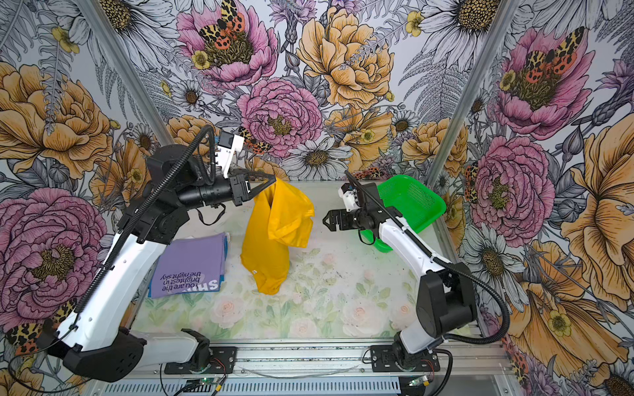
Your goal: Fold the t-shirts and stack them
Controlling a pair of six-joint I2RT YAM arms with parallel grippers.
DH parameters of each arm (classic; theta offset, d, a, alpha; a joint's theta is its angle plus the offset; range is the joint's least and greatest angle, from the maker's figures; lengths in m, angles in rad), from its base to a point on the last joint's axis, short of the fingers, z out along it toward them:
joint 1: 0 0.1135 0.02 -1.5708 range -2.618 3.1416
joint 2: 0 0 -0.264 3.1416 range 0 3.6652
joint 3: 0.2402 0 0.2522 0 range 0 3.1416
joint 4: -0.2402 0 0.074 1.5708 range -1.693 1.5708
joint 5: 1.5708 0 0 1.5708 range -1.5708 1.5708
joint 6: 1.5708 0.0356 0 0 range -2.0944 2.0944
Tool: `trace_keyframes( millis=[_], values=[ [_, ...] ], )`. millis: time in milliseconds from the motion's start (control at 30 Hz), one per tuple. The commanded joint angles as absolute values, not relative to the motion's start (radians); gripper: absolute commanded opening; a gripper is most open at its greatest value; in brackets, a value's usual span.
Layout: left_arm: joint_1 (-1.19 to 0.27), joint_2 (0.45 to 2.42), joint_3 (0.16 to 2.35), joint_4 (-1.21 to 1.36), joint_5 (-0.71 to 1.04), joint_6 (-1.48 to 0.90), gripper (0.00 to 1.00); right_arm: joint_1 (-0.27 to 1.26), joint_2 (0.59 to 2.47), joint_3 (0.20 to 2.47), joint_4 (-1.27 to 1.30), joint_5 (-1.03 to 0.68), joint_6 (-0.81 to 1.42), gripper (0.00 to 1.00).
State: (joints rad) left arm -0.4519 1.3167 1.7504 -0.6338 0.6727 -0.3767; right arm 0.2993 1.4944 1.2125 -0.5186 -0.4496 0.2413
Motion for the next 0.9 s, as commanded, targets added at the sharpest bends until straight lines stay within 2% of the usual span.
trace_keyframes(
  millis=[0,100,333,367,400,433,500,567,733,867],
  values=[
    [-0.458,1.309,1.753,-0.482,0.712,-0.476,0.0,0.281,1.355,1.15,-0.416,-0.464,0.237,0.99],
    [-0.422,1.322,1.69,-0.301,0.703,-0.601,0.0,0.232,1.279,1.105,-0.424,-0.388,0.281,1.0],
    [-0.224,1.514,1.631,-0.164,0.519,-0.708,0.0,0.168,1.269,1.111,-0.51,-0.294,0.269,0.99],
    [-0.183,1.565,1.635,-0.164,0.485,-0.711,0.39,0.169,1.271,1.111,-0.511,-0.298,0.269,0.99],
    [-0.141,1.631,1.652,-0.163,0.477,-0.71,0.95,0.173,1.274,1.109,-0.511,-0.304,0.272,1.0],
    [-0.109,1.691,1.678,-0.192,0.47,-0.707,0.99,0.182,1.278,1.11,-0.513,-0.304,0.273,0.99],
    [-0.055,1.796,1.689,-0.221,0.527,-0.735,0.99,0.212,1.286,1.112,-0.521,-0.306,0.273,1.0],
    [-0.052,1.795,1.6,-0.218,0.552,-0.738,0.99,0.252,1.293,1.109,-0.538,-0.3,0.272,1.0],
    [-0.137,1.582,1.207,-0.296,0.425,-0.661,0.99,0.384,1.337,1.067,-0.555,-0.294,0.274,0.97],
    [-0.298,1.402,0.943,-0.377,0.3,-0.643,0.99,0.49,1.44,1.064,-0.552,-0.268,0.289,0.9]
  ],
)
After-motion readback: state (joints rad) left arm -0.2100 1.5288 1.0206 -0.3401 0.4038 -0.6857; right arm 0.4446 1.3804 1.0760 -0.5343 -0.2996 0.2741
